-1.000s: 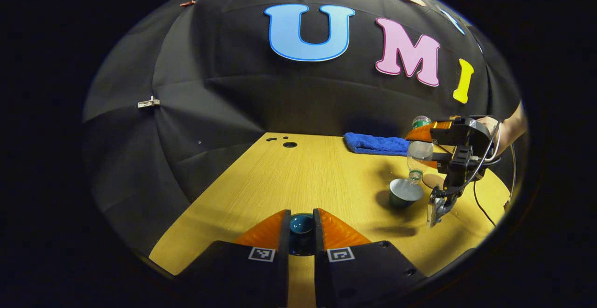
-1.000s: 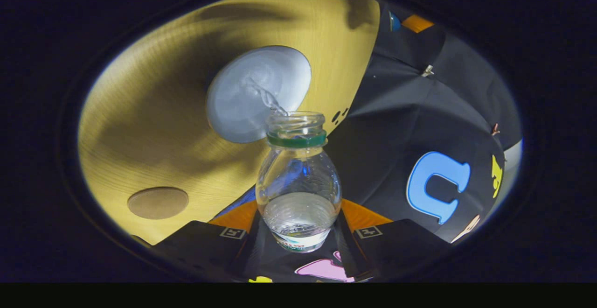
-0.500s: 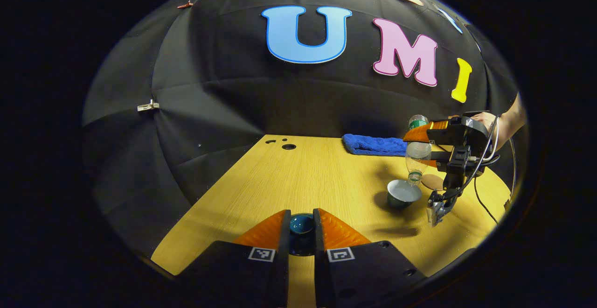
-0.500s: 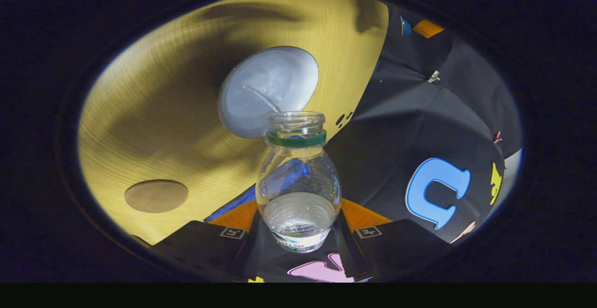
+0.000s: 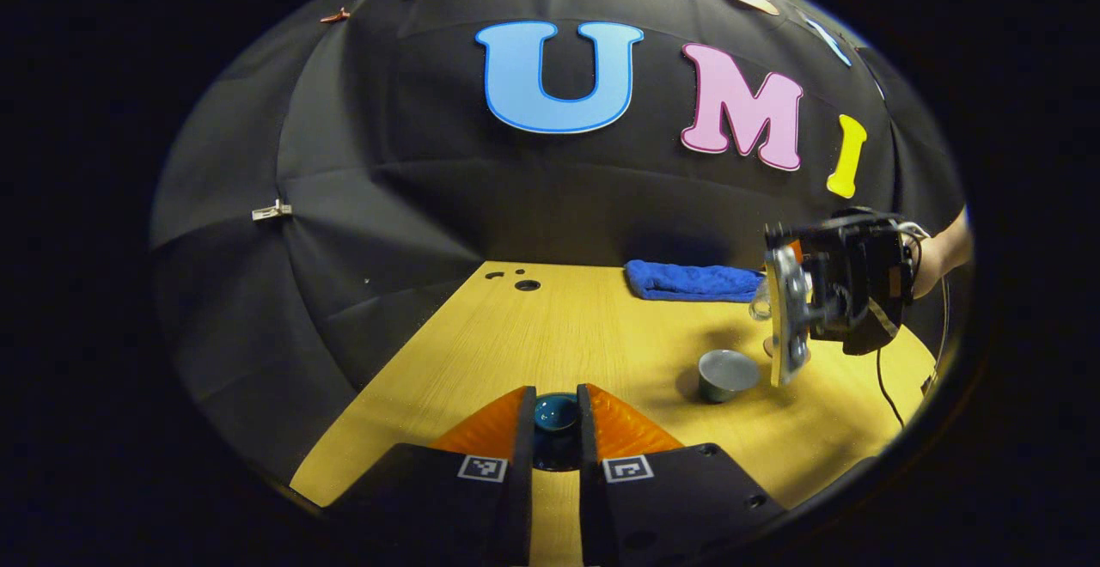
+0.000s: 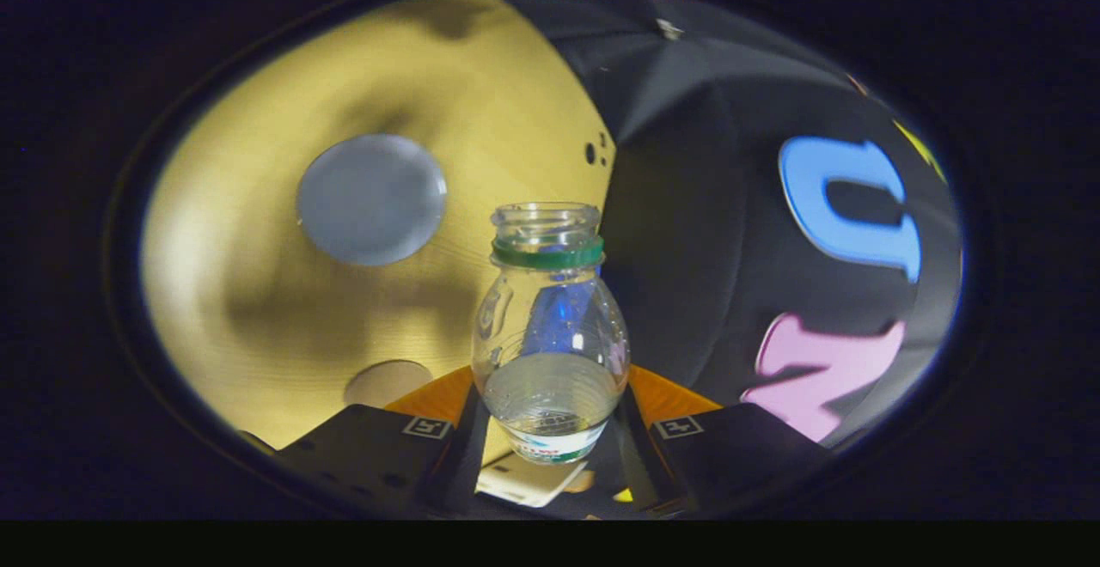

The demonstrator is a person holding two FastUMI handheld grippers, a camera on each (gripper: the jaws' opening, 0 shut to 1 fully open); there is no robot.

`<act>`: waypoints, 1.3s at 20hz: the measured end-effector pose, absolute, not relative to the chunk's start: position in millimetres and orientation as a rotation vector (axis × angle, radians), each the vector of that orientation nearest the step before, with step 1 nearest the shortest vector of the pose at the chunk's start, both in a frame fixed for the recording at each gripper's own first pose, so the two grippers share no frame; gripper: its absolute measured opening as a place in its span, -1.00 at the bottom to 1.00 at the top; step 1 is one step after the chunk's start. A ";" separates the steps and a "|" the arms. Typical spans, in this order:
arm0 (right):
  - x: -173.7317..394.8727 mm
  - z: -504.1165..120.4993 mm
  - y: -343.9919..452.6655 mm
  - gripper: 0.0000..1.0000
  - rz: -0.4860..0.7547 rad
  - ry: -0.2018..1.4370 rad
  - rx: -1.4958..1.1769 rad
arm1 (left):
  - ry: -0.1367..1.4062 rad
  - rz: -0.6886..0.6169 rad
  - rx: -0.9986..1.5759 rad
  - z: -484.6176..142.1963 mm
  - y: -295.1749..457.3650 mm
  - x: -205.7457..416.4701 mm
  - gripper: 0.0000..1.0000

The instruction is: Open the teacup lid with one hand, grasp the water bottle and pour water into the teacup with the other hand; after pouring, place the water bottle on the coaster and then close the teacup lid.

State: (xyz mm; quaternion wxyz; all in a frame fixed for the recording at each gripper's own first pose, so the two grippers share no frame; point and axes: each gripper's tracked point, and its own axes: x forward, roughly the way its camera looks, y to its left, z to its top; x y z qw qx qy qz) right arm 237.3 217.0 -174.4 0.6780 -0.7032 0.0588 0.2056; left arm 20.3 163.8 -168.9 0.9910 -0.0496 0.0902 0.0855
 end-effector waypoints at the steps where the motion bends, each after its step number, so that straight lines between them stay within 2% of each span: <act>1: 239.8 -167.2 213.2 0.40 0.449 0.178 -1.475 | 0.175 0.168 -0.102 -161.4 161.2 21.1 -0.48; 2: 246.9 -167.7 209.4 0.40 0.434 0.230 -1.375 | 0.169 0.166 -0.102 -153.8 157.0 21.2 -0.47; 3: 252.7 -167.6 202.6 0.41 0.421 0.281 -1.275 | 0.163 0.165 -0.098 -147.0 152.0 23.1 -0.54; 4: 262.9 -167.6 191.6 0.40 0.403 0.327 -1.173 | 0.157 0.163 -0.093 -140.6 147.7 22.7 -0.48; 6: 274.5 -170.0 176.8 0.41 0.381 0.392 -0.947 | 0.146 0.158 -0.082 -129.6 136.2 25.1 -0.48; 7: 278.2 -170.8 172.2 0.41 0.373 0.413 -0.830 | 0.142 0.156 -0.079 -123.5 129.5 26.2 -0.54; 8: 281.9 -171.0 170.7 0.41 0.359 0.423 -0.718 | 0.139 0.154 -0.077 -120.0 122.1 28.7 -0.48; 11: 286.9 -171.7 165.8 0.41 0.337 0.410 -0.456 | 0.134 0.152 -0.089 -111.0 101.0 36.4 -0.48; 13: 283.7 -170.5 173.9 0.41 0.384 0.381 -0.287 | 0.127 0.154 -0.102 -108.8 87.0 38.2 -0.47; 14: 284.9 -172.8 179.0 0.43 0.425 0.362 -0.201 | 0.125 0.156 -0.110 -109.0 79.8 42.7 -0.54; 15: 289.0 -177.7 180.9 0.42 0.441 0.342 -0.139 | 0.123 0.156 -0.120 -110.0 71.6 45.3 -0.48; 17: 296.5 -185.4 170.0 0.43 0.429 0.302 -0.091 | 0.124 0.153 -0.128 -112.4 58.5 50.0 -0.55; 18: 298.0 -192.7 166.9 0.44 0.427 0.287 -0.086 | 0.129 0.151 -0.124 -116.7 52.7 54.8 -0.47; 24: 305.2 -230.4 163.5 0.48 0.469 0.267 -0.102 | 0.141 0.149 -0.102 -133.8 24.1 72.7 -0.48; 26: 306.3 -230.8 167.6 0.52 0.478 0.244 -0.081 | 0.137 0.150 -0.098 -135.0 16.4 76.2 -0.54</act>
